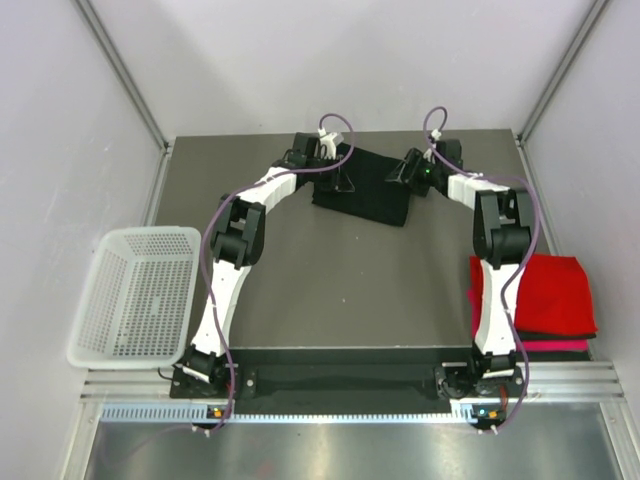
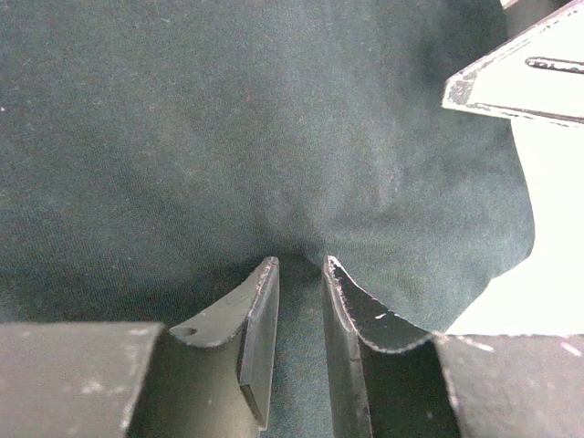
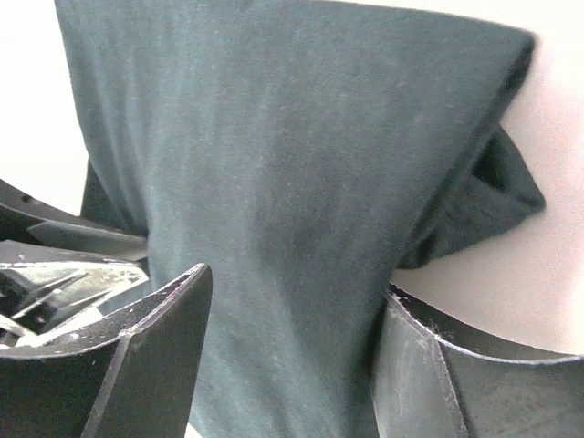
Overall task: Fold and stack the t-shirts
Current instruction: Neatly place the folded tshirt to the corner
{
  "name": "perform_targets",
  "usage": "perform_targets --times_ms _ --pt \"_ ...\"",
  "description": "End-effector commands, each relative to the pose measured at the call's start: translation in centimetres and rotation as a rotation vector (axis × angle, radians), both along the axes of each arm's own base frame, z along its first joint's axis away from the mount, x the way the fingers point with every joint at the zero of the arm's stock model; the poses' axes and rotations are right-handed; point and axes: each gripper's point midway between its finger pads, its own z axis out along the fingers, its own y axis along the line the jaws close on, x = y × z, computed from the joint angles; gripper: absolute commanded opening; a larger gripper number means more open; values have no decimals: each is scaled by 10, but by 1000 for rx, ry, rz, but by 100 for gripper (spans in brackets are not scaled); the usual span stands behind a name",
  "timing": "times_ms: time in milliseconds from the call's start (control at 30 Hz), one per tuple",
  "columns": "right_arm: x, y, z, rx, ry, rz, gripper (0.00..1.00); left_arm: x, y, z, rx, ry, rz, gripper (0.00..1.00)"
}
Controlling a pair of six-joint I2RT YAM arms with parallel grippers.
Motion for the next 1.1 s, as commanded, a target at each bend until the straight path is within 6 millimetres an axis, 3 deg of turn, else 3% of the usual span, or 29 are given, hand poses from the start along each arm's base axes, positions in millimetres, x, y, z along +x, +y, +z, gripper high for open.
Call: perform_targets --times_ms 0,133,167,233,333,367,400,467,500,533,567,600,633,667,700,733,767,800,833,867,900,933,967,1000,1033,1067 --pt "-35 23 -59 20 211 25 64 4 -3 15 -9 -41 -10 31" --pt "-39 29 -60 63 230 30 56 4 -1 14 -1 -42 -8 30" --pt "-38 30 -59 78 229 29 47 3 -2 13 -1 -42 -10 31" --pt "-41 31 -60 85 234 32 40 3 -2 14 0 -45 -9 30" --pt "-44 33 -59 92 227 48 21 5 -1 18 2 -56 -6 30" --pt "-45 34 -57 96 211 72 7 5 -1 20 7 -65 -8 30" --pt "-44 34 -51 93 185 89 2 7 0 22 15 -77 -6 30" --pt "-46 34 -40 66 134 147 0 9 5 40 43 -139 -13 28" --pt "-44 32 -24 55 90 167 0 14 11 50 71 -174 8 27" --pt "-45 31 -17 42 66 188 0 14 17 75 89 -221 17 26" --pt "-48 28 -10 8 32 225 0 17 24 84 129 -269 21 26" --pt "-46 24 12 -8 -20 242 0 18 31 93 156 -298 37 26" --pt "-47 22 23 -32 -54 264 0 21 44 123 190 -360 90 26" --pt "-54 16 27 -89 -75 315 0 20 52 134 211 -385 106 26" --pt "-54 14 49 -119 -130 339 0 16 64 131 246 -392 111 26" --pt "-58 11 59 -146 -157 360 0 11 74 161 255 -447 141 26" --pt "-66 7 65 -188 -180 406 0 8 84 168 282 -473 151 26" --pt "-73 5 81 -210 -206 430 0 2 94 160 309 -465 166 27" --pt "-77 4 90 -222 -213 454 0 -5 104 186 320 -513 199 27" --pt "-90 -1 88 -248 -190 498 0 -9 110 192 334 -531 206 27" --pt "-98 -2 103 -260 -212 507 0 -17 115 186 348 -522 209 27" --pt "-111 -6 96 -267 -185 513 0 -25 120 206 341 -555 223 27" --pt "-120 -9 97 -274 -183 515 0 -28 125 211 343 -560 246 27" --pt "-130 -12 114 -284 -217 507 0 -34 127 209 341 -556 250 27" --pt "-147 -15 103 -293 -188 505 0 -42 131 226 325 -585 266 27" --pt "-153 -19 108 -313 -211 496 0 -46 131 230 316 -597 266 28"
